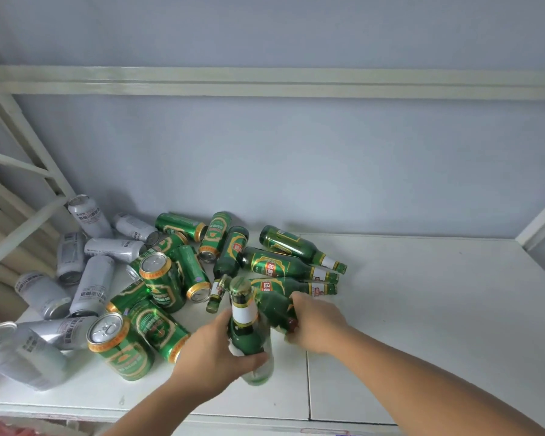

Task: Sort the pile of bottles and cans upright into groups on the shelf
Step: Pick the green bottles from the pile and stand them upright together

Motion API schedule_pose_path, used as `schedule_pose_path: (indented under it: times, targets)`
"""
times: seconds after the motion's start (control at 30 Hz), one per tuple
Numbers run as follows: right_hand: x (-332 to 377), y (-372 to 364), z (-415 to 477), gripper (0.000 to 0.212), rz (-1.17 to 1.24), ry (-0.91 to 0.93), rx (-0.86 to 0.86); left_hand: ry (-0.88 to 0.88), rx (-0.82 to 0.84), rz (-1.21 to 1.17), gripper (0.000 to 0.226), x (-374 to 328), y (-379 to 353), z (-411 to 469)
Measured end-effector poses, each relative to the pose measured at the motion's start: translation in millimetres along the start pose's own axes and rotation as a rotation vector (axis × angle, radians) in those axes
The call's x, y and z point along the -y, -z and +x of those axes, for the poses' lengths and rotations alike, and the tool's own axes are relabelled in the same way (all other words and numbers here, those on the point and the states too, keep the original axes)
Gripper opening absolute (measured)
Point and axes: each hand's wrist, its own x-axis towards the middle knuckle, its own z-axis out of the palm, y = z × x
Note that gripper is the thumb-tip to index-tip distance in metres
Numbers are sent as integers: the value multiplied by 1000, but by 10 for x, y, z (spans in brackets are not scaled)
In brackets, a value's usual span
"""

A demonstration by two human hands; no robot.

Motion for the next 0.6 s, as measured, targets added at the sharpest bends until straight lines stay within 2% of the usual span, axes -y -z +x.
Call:
schedule_pose_path:
  times: [0.17, 0.37, 0.6]
  targets:
    - [-393, 245, -338, 65, 252, -108, -143, -96, 28, -97, 56, -385, 100, 133]
    - [-1067, 429, -760, 64, 506, -230, -297, -139, 39, -160, 53, -1024, -132, 400]
    - [-2222, 693, -1050, 62, 775, -359, -450, -140, 86, -148, 47, -1967, -826, 875]
